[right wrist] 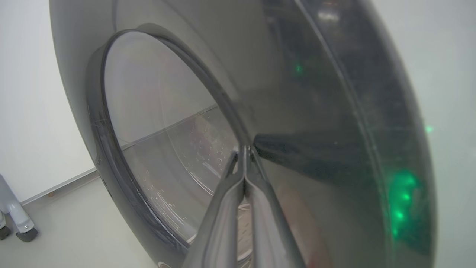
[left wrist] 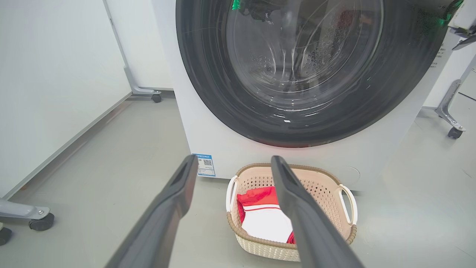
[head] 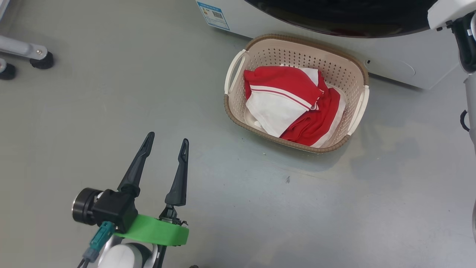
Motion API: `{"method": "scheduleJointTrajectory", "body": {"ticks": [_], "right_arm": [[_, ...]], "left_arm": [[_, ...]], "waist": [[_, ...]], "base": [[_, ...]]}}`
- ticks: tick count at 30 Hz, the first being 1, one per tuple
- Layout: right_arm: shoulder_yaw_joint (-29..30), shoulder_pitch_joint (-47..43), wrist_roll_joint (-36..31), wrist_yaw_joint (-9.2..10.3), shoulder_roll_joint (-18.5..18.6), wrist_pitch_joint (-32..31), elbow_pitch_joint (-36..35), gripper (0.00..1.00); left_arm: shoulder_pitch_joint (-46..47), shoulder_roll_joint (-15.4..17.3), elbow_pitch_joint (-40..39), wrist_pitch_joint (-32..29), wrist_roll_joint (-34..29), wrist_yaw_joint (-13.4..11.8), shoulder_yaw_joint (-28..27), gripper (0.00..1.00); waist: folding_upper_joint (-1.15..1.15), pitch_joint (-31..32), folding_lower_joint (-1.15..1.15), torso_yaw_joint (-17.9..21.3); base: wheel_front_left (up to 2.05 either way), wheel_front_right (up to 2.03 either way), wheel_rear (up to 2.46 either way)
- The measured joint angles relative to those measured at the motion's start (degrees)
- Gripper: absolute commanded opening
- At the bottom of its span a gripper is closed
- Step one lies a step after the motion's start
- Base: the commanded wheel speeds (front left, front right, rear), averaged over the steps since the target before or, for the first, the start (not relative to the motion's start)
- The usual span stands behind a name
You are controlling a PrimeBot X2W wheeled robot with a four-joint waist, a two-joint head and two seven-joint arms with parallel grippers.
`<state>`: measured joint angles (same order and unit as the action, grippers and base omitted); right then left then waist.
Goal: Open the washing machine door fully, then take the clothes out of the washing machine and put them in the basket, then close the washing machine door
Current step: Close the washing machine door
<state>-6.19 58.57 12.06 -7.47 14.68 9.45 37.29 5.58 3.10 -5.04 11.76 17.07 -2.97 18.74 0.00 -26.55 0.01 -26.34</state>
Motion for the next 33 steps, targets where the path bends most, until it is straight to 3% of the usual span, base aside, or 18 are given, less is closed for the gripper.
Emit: {"method": "scheduleJointTrajectory", "body": {"ticks": [13,24,26,27,28,30,33], "right_arm": [[-2.5,-0.3,0.1,0.13,-1.1,3.6,4.6,0.0],[-3.5,-9.3,3.1,0.12,-5.5,5.0,4.8,0.0],[-3.4,-11.3,3.7,0.11,-6.1,5.0,4.2,0.19],[-3.3,-12.3,3.9,0.11,-6.4,5.0,3.9,0.43],[-3.2,-13.4,4.3,0.11,-6.8,5.0,3.5,0.49],[-2.8,-15.4,4.8,0.11,-7.6,5.0,1.5,0.99],[-2.3,-17.3,5.0,0.11,-8.1,5.0,-1.5,1.0]], "left_arm": [[0.9,-0.1,3.0,0.9,0.0,0.0,-0.2,1.0],[1.2,0.8,5.1,0.9,-0.6,0.0,-1.7,1.0],[1.3,1.2,5.4,0.9,-0.6,-0.2,-2.0,1.0],[1.3,1.3,5.6,0.9,-0.6,-0.3,-2.3,1.0],[1.3,1.4,5.7,0.9,-0.6,-0.3,-2.6,1.0],[1.3,1.8,5.8,0.9,-0.6,-0.3,-3.2,1.0],[1.3,2.3,6.1,0.9,-0.6,-0.3,-3.7,1.0]], "waist": [[0.0,2.0,0.0,1.1],[0.0,6.0,-0.01,4.1],[0.0,6.7,-0.01,5.0],[0.0,7.0,-0.01,5.5],[0.0,7.4,-0.01,5.9],[0.0,8.0,-0.01,7.0],[0.0,9.0,-0.01,8.6]], "base": [[0.0,0.0,0.0],[0.0,0.0,0.0],[0.0,0.0,0.0],[0.0,0.0,0.0],[0.0,0.0,0.0],[0.0,0.0,0.0],[0.0,0.0,0.0]]}}
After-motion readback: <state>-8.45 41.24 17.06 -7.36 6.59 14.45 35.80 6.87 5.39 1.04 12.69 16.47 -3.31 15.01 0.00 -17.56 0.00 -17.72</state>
